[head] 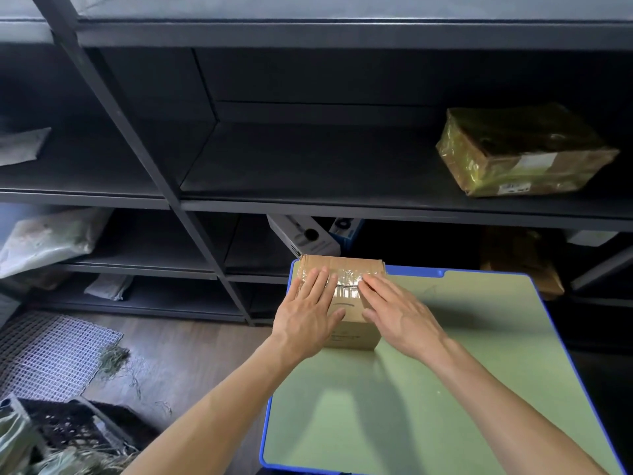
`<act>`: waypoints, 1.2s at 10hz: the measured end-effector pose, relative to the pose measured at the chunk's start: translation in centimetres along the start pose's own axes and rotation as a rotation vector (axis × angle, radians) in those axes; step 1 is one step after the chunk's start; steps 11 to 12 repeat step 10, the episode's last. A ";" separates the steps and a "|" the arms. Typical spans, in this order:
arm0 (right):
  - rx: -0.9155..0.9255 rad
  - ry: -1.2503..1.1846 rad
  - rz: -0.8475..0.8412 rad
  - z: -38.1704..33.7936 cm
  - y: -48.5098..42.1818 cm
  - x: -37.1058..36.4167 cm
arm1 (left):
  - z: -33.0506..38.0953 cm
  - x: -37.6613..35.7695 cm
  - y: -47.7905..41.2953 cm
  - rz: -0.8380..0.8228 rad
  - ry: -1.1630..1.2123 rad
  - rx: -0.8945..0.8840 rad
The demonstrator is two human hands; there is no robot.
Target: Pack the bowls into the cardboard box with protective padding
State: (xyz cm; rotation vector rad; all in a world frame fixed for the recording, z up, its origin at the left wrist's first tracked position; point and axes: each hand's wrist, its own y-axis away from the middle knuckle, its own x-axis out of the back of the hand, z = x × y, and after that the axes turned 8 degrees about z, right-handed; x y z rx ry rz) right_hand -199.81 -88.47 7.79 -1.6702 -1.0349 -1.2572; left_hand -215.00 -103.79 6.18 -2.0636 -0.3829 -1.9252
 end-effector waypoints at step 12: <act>0.042 0.020 -0.095 0.1 1.0 4.1 | 3.4 4.9 2.1 0.121 0.155 0.064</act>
